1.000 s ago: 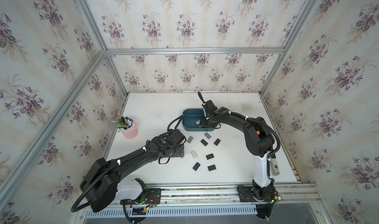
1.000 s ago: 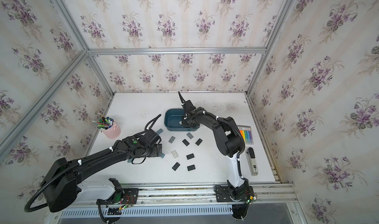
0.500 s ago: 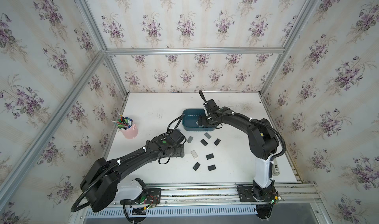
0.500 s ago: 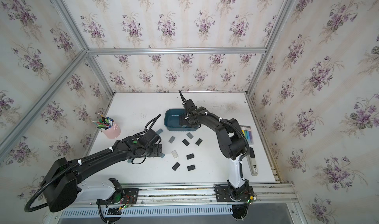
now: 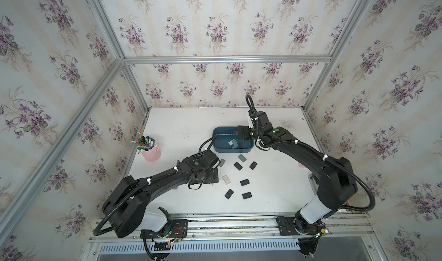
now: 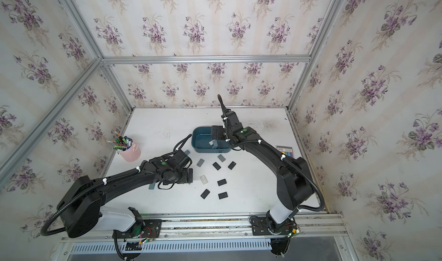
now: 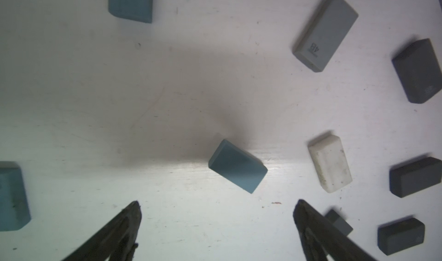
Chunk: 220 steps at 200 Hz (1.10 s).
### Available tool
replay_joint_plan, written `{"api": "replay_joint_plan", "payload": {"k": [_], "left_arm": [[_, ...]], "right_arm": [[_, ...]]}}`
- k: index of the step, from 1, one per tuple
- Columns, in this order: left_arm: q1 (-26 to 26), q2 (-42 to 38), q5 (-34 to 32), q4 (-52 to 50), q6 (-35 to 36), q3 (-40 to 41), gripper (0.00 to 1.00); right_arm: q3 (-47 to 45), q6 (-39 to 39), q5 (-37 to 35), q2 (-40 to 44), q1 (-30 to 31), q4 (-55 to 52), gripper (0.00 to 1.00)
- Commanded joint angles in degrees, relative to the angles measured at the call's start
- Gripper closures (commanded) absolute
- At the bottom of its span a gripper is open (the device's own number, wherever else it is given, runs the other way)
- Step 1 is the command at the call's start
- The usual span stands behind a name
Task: Put the eraser in the storage box
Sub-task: Pick up the eraser from the center of the board.
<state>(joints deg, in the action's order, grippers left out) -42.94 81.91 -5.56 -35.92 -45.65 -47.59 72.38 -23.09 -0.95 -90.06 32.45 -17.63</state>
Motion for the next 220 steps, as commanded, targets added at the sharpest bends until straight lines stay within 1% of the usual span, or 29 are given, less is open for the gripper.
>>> {"api": "replay_joint_plan", "payload": {"k": [1, 23, 42, 57, 78, 102, 119, 159, 185, 194, 220], "left_arm": [[-0.6, 2.6, 3.7, 2.9, -5.0, -0.6, 0.0], [-1.0, 4.8, 3.9, 2.4, -11.8, -1.6, 0.01], [-1.3, 6.3, 3.0, -0.4, -18.5, -3.1, 0.01], [-1.4, 7.7, -0.2, -5.8, -23.3, -5.8, 0.01], [-1.4, 9.4, -0.9, -8.0, -28.4, -7.3, 0.01], [-1.5, 10.4, -0.1, -8.0, -34.1, -7.2, 0.01], [-1.4, 11.0, -0.5, -8.1, -36.7, -7.1, 0.01], [-1.4, 13.0, -3.8, -7.5, -38.5, -8.3, 0.01], [-1.4, 14.6, -4.1, -5.7, -40.5, -8.3, 0.02], [-1.3, 15.3, -4.1, -4.8, -40.9, -8.2, 0.04], [-1.2, 17.0, -3.9, -3.7, -42.1, -8.3, 0.16]], "right_arm": [[-3.1, -0.7, -2.2, 4.7, 0.1, 4.3, 0.0], [-5.8, -0.2, -1.8, 8.8, 0.1, 4.5, 0.0], [-8.3, 0.0, -0.9, 12.3, 0.2, 5.6, 0.0], [-9.9, 0.0, 0.0, 14.7, 0.1, 6.3, 0.0], [-11.0, 0.1, 1.2, 16.5, 0.4, 6.6, 0.0], [-11.4, 0.4, 1.9, 17.5, 0.8, 5.9, 0.0], [-12.2, 0.3, 2.2, 18.5, 0.9, 6.3, 0.0], [-13.6, 0.3, 3.6, 20.9, 1.2, 7.5, 0.0], [-13.7, 0.2, 4.3, 21.2, 1.7, 7.6, 0.0], [-13.7, 0.3, 4.4, 21.2, 1.9, 7.4, 0.0], [-13.7, 0.4, 4.6, 21.6, 2.3, 7.3, 0.0]]}}
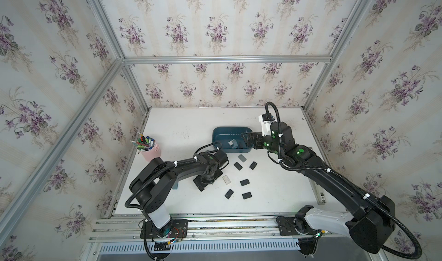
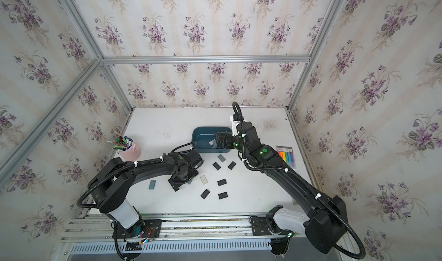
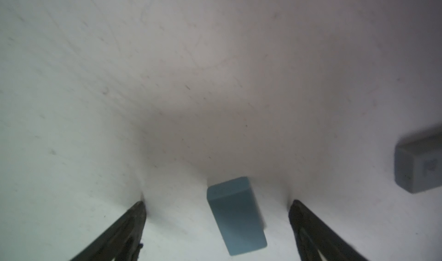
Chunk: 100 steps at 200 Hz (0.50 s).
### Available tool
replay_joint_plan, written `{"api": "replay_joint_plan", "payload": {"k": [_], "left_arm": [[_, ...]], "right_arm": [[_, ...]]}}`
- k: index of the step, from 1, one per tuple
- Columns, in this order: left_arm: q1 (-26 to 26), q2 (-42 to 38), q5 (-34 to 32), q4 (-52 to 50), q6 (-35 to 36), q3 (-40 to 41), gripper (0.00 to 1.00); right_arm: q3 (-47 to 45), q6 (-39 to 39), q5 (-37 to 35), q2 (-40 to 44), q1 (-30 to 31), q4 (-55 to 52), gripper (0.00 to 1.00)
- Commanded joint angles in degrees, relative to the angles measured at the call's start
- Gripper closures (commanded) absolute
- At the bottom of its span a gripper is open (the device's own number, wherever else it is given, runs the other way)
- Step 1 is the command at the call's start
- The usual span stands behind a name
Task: Put the eraser in the storage box
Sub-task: Pick up the eraser from the center of the board.
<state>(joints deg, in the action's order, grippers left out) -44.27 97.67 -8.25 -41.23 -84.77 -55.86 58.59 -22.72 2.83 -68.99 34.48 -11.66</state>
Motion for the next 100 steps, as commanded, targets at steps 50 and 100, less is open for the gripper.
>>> {"api": "replay_joint_plan", "payload": {"k": [50, 100], "left_arm": [[0.4, 2.4, -1.9, 1.4, -3.4, -0.1, 0.48], [0.4, 1.1, -2.5, 0.2, -2.8, 0.0, 0.63]], "right_arm": [[0.2, 0.3, 1.0, 1.1, 0.6, 0.7, 0.0], [0.2, 0.1, 1.4, 1.3, 0.8, 0.5, 0.0]]}}
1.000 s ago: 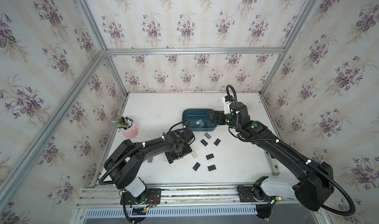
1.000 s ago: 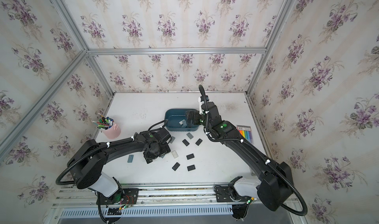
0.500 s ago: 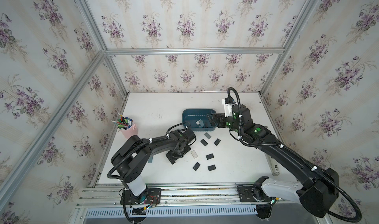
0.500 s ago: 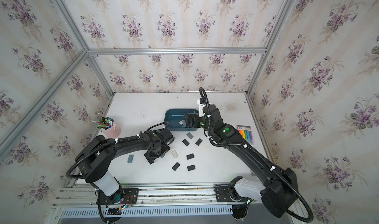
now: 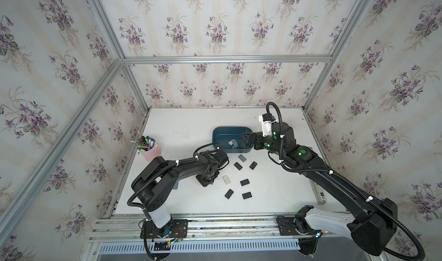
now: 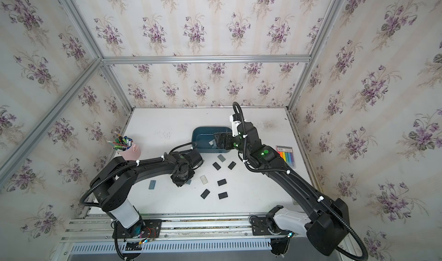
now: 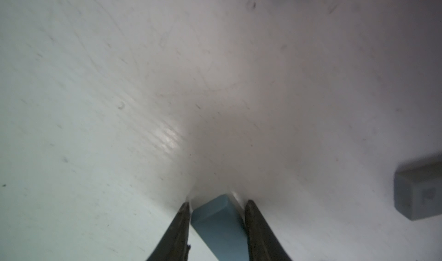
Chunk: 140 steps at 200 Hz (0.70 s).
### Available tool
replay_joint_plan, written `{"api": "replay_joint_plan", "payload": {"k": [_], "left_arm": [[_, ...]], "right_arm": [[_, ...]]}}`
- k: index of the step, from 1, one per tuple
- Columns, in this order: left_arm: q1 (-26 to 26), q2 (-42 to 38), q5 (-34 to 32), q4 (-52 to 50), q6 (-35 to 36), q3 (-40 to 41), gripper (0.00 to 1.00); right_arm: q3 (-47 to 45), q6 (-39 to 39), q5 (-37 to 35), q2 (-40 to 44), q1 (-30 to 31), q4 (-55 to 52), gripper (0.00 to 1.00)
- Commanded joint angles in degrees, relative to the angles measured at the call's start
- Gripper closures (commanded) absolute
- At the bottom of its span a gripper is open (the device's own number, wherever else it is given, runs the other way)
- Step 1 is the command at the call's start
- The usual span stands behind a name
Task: Put the eraser in the storage box
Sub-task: Pick up the eraser from the center of the board.
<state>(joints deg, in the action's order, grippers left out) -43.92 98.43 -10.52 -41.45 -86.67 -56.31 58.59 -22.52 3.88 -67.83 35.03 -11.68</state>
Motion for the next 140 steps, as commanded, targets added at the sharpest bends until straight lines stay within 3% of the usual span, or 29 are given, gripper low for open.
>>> {"api": "replay_joint_plan", "payload": {"k": [1, 108, 127, 140], "left_arm": [[0.1, 0.3, -0.2, 0.4, -0.9, 0.4, 0.63], [0.5, -0.9, -1.4, -0.8, 1.4, -1.2, 0.72], [1.0, -0.9, -2.0, -1.0, 2.1, -1.5, 0.67], [1.5, -0.9, -2.0, -1.2, 2.8, -1.8, 0.56]], "right_arm": [[0.2, -0.1, 0.4, 0.2, 0.2, 0.5, 0.0], [0.1, -0.5, 0.6, 0.1, 0.7, 0.6, 0.0], [0.1, -0.4, 0.6, 0.2, 0.7, 0.4, 0.0], [0.1, -0.3, 0.6, 0.2, 0.8, 0.3, 0.0]]}}
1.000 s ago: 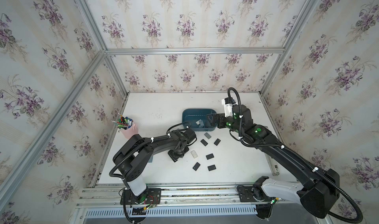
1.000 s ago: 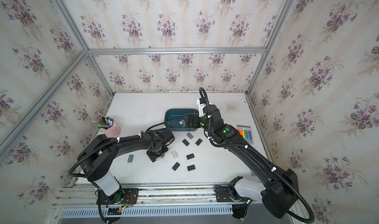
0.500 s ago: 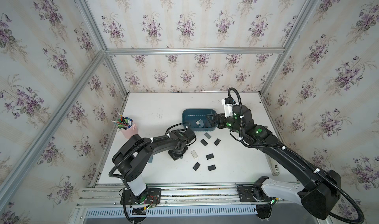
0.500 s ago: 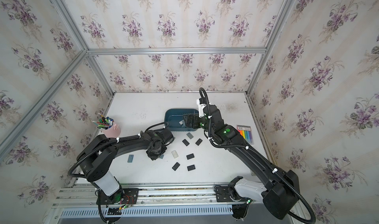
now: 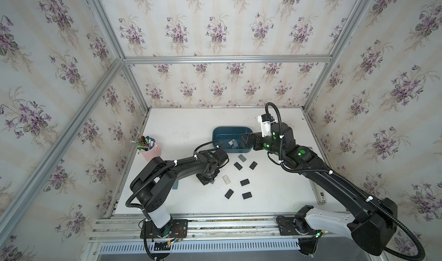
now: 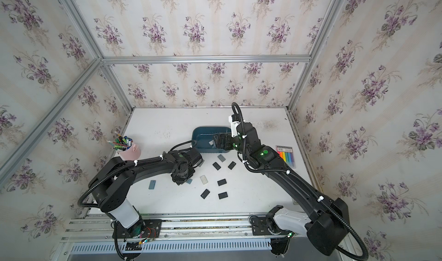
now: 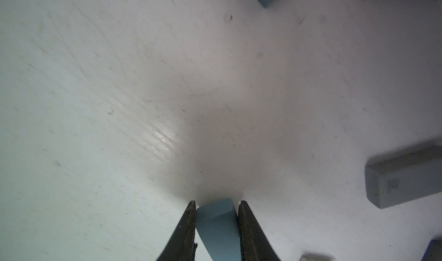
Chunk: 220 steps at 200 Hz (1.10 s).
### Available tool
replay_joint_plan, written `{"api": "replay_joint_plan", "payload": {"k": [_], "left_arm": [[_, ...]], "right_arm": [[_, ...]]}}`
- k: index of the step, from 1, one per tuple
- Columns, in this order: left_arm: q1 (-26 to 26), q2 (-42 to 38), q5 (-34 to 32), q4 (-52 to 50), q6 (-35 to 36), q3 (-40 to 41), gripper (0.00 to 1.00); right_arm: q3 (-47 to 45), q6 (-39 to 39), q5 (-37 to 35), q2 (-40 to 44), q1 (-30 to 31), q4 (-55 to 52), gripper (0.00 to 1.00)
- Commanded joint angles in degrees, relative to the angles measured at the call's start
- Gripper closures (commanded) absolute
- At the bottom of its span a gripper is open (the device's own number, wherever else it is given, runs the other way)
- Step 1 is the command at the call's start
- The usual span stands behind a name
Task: Put the eraser in the storage box
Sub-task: Pick up the eraser from the center of the board.
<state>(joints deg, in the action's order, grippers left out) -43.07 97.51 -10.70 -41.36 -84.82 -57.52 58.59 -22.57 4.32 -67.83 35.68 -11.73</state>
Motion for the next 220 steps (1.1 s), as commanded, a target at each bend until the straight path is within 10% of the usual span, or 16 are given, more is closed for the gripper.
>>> {"api": "replay_joint_plan", "payload": {"k": [1, 27, 78, 172, 220], "left_arm": [[0.6, 0.1, -1.9, -1.3, 1.0, -0.6, 0.55], [1.3, 0.8, -1.3, -0.8, 2.6, -0.9, 0.28], [1.3, 1.3, 2.2, 0.2, 3.0, -0.6, 0.12], [-0.7, 4.2, 6.1, -4.3, -7.7, -3.0, 0.08], [-0.3, 8.1, 7.7, -2.4, -9.2, -2.5, 0.38]], "right_arm": [[0.1, -0.3, 0.2, 0.2, 0.2, 0.3, 0.0], [-0.1, -0.2, 0.2, 0.2, 0.2, 0.3, 0.0], [-0.8, -0.2, 0.3, 0.4, 0.2, 0.5, 0.0], [-1.3, -0.9, 1.1, 0.3, 0.4, 1.2, 0.0], [-1.4, -0.6, 1.5, 0.8, 0.5, 0.9, 0.0]]}}
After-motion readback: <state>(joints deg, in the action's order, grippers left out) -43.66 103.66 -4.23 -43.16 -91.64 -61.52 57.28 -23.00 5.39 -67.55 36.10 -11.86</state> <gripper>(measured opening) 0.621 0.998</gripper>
